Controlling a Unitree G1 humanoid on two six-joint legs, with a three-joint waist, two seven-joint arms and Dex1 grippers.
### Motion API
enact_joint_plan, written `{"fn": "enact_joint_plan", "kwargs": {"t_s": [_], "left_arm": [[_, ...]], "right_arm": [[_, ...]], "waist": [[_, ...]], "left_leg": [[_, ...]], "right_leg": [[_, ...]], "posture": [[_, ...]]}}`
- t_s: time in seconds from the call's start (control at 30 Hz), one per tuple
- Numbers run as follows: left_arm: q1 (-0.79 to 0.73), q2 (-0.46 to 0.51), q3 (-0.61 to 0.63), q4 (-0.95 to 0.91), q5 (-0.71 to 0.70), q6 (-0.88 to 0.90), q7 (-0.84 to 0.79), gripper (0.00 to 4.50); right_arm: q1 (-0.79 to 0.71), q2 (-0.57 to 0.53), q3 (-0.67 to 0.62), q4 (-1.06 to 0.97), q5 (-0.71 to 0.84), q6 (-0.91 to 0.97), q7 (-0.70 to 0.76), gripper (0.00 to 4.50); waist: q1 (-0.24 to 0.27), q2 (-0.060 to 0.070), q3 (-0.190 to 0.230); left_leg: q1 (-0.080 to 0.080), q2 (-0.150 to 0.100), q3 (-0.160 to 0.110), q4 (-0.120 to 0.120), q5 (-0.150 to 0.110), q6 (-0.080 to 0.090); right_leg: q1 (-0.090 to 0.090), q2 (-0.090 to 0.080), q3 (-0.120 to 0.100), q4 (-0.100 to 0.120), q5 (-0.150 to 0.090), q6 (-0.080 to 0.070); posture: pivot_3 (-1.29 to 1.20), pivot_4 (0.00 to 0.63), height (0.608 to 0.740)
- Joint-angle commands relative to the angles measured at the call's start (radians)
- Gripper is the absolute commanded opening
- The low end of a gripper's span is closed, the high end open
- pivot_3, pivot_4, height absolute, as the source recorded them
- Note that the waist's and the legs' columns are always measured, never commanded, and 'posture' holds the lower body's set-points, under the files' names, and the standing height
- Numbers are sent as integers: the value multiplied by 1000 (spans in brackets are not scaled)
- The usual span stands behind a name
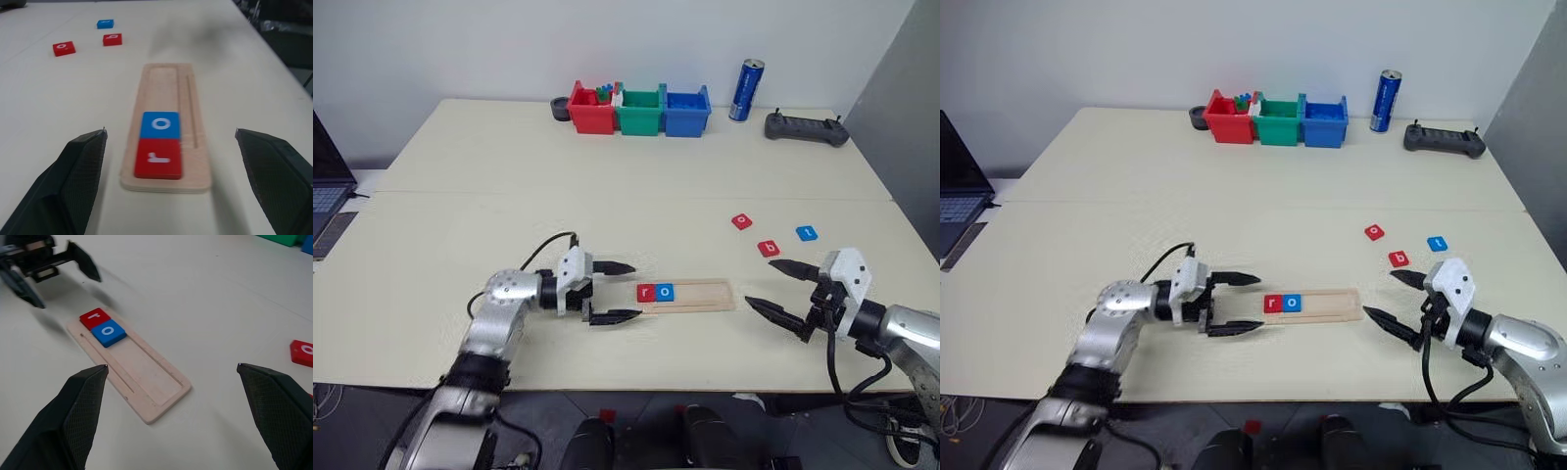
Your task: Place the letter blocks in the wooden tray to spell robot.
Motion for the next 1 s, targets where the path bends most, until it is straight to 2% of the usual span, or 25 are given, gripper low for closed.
{"fn": "enact_joint_plan", "kwargs": {"t_s": [0.03,0.2,0.47,0.7,1.0], "left_arm": [[105,17,52,-214,-68,106,103,4444],[239,14,63,-349,-78,157,213,4444],[298,-10,55,-426,-90,172,321,4444],[305,4,59,-437,-98,171,338,4444],[316,15,60,-444,-99,168,338,4444]], "right_arm": [[5,42,-56,-39,24,48,-102,4500],[-30,97,-23,-27,-33,64,-215,4500],[-152,185,3,100,-166,70,-416,4500],[-235,254,68,226,-250,71,-495,4500],[-352,303,75,372,-291,73,-547,4500]], "waist": [[2,0,0],[5,2,0],[7,2,0],[5,3,0],[-2,5,1]], "left_leg": [[0,0,0,0,0,0],[0,0,1,0,0,0],[1,0,1,0,0,0],[1,0,2,0,0,0],[1,0,2,0,0,0]], "right_leg": [[0,0,0,0,0,0],[0,0,0,0,0,0],[0,0,0,0,-1,-1],[0,0,1,0,-1,-1],[0,0,1,0,-1,-2]], "posture": [[0,150,740],[0,150,740],[0,150,740],[0,150,740],[0,150,740]]}}
